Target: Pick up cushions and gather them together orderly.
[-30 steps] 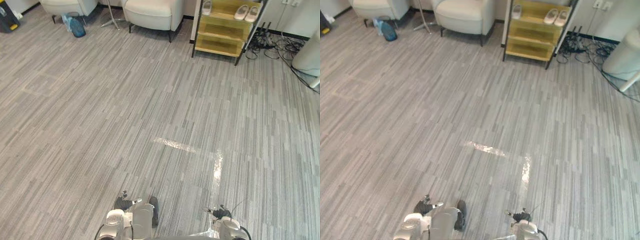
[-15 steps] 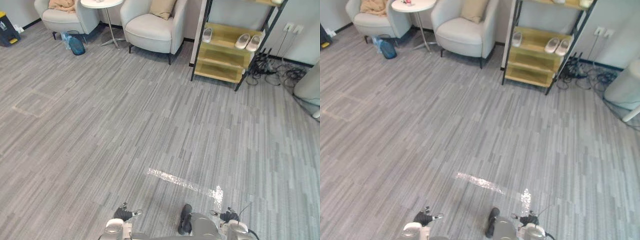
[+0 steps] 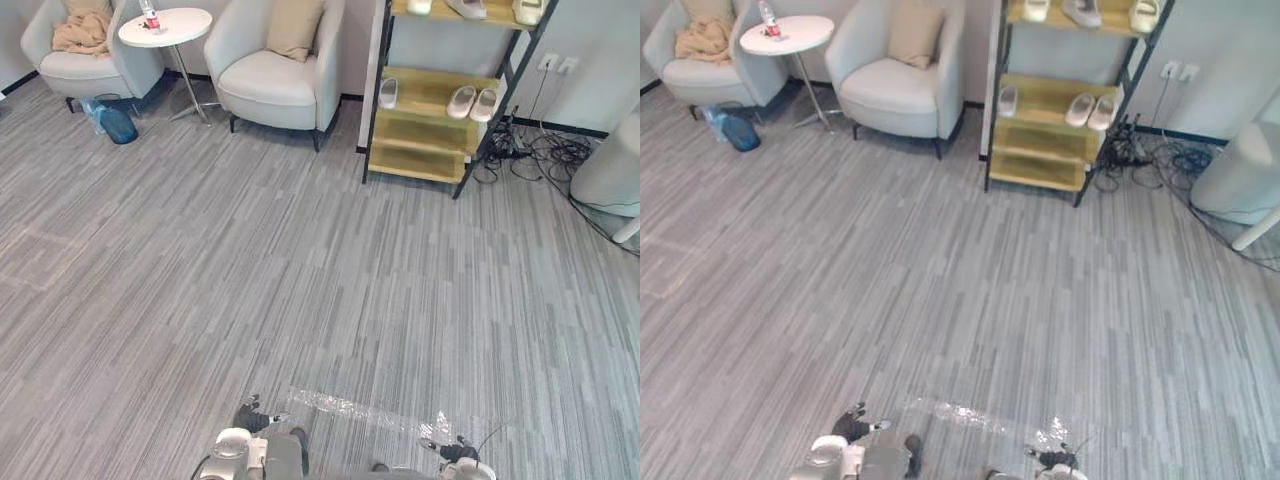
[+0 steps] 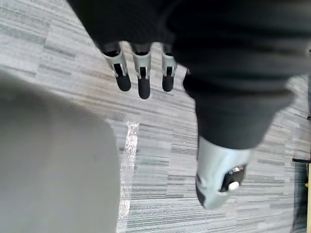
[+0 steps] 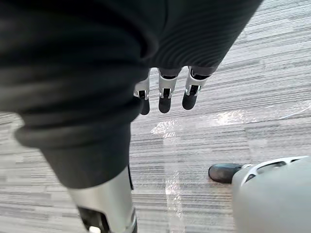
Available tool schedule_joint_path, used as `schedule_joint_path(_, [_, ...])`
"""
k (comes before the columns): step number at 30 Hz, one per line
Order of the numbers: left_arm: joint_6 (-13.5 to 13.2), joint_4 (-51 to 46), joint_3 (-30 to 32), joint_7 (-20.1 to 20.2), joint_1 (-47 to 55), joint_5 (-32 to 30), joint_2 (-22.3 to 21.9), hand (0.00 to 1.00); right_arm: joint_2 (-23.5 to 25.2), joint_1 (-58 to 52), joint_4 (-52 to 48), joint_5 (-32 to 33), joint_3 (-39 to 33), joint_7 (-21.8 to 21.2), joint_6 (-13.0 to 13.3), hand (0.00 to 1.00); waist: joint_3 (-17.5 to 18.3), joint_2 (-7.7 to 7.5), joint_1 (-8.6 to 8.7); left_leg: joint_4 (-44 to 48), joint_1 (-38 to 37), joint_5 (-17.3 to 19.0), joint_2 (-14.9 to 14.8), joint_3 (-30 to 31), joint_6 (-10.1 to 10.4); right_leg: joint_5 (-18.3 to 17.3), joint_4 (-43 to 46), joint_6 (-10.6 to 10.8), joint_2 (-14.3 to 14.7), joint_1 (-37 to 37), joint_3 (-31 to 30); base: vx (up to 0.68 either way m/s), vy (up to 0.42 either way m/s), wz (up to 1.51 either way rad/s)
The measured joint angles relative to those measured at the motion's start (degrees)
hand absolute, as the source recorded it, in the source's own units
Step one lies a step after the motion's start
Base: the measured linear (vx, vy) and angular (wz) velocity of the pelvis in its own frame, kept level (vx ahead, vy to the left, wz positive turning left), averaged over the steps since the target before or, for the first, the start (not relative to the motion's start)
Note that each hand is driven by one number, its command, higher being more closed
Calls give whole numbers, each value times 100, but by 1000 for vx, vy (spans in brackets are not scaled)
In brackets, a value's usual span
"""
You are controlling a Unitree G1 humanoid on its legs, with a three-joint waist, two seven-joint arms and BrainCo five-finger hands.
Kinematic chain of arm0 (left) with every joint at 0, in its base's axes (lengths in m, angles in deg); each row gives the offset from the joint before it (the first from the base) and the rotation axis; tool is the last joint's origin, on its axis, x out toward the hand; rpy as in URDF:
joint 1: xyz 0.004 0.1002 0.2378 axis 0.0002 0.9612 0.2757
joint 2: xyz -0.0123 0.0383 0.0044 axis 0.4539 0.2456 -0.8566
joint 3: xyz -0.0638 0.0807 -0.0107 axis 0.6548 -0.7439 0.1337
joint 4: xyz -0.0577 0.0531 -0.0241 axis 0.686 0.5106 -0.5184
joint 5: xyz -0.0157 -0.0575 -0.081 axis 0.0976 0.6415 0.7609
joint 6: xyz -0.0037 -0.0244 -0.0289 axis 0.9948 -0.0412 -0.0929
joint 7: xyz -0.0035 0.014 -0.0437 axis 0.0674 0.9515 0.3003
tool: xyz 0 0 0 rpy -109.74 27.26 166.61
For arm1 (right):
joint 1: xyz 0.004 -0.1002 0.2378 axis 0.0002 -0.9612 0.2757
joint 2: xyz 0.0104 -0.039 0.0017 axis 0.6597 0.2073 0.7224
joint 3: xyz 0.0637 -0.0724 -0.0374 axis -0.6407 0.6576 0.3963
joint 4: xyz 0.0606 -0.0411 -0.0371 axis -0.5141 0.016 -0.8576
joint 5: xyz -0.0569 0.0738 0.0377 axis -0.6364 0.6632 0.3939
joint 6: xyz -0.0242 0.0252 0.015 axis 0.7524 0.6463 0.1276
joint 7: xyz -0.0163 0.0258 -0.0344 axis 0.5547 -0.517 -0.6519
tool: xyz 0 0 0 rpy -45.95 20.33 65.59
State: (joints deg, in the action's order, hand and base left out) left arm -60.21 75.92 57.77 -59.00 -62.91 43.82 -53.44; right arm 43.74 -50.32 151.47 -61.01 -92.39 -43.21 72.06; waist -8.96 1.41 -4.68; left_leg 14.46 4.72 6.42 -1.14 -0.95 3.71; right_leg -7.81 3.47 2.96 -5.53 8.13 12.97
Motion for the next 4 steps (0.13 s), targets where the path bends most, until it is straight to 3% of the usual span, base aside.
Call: schedule_joint_path(4, [0,39,-42,5,2,0,3,0,-12,-46,-1,0,-2,-19,-1,0,11,10,12,-433,-157,-141,70,61,-69,-57,-21,104,-25,-37,1,44,-21,-1])
